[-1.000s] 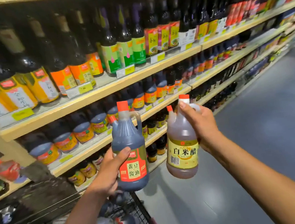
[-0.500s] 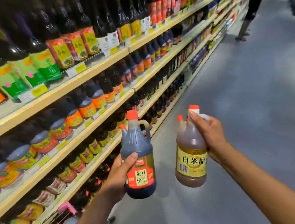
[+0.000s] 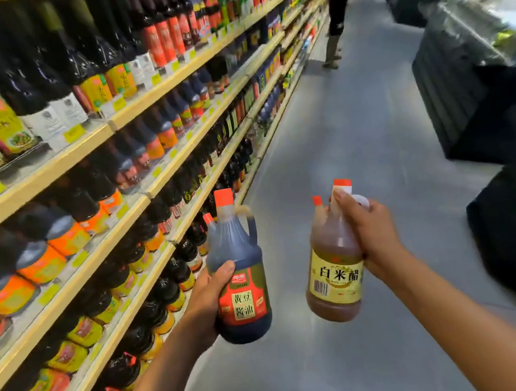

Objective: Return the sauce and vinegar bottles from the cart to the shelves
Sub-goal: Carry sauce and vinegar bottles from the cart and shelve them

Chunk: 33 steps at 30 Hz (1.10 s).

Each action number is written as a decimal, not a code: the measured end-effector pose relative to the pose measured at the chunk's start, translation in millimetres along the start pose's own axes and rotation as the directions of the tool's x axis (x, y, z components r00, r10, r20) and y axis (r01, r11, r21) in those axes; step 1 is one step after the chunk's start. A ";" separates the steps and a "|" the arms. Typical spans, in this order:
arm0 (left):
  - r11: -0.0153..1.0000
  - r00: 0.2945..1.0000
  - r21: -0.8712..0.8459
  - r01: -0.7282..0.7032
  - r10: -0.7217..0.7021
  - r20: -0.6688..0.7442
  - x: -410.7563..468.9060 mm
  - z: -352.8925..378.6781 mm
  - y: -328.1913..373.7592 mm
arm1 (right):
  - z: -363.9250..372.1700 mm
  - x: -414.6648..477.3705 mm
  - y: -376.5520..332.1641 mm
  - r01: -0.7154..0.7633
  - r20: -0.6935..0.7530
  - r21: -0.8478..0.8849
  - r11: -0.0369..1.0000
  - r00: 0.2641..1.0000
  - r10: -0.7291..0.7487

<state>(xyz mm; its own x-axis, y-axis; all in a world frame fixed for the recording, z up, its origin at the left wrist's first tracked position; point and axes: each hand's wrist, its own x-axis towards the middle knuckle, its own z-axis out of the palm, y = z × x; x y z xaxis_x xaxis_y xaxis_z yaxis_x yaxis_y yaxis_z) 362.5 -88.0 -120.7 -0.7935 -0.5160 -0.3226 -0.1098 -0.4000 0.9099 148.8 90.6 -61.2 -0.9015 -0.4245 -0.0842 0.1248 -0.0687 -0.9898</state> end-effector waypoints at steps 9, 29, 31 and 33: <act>0.998 0.985 0.067 -0.012 0.000 0.173 131.3 13.0 40.0 | -9.7 102.0 -12.1 -0.024 -0.157 0.051 0.998 0.987 0.032; 0.993 0.927 0.112 0.042 -0.081 0.366 443.0 170.2 119.2 | -95.2 381.0 -31.2 -0.043 -0.380 0.011 0.999 0.924 0.044; 0.993 0.932 0.109 0.040 -0.076 0.356 472.0 190.1 124.3 | -111.5 414.2 -37.2 -0.046 -0.378 -0.018 0.999 0.925 0.036; 0.995 0.938 0.092 0.043 -0.071 0.339 500.8 207.5 128.9 | -124.5 449.0 -44.1 -0.048 -0.366 -0.023 0.999 0.930 0.036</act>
<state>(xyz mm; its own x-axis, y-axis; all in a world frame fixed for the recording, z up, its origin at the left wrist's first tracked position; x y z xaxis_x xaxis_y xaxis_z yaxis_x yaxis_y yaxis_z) -173.2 -240.8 -110.9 -0.9396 -0.1983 -0.2791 -0.1979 -0.3505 0.9154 -313.0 15.4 -69.6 -0.9855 -0.0669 -0.1558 0.1579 -0.0276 -0.9871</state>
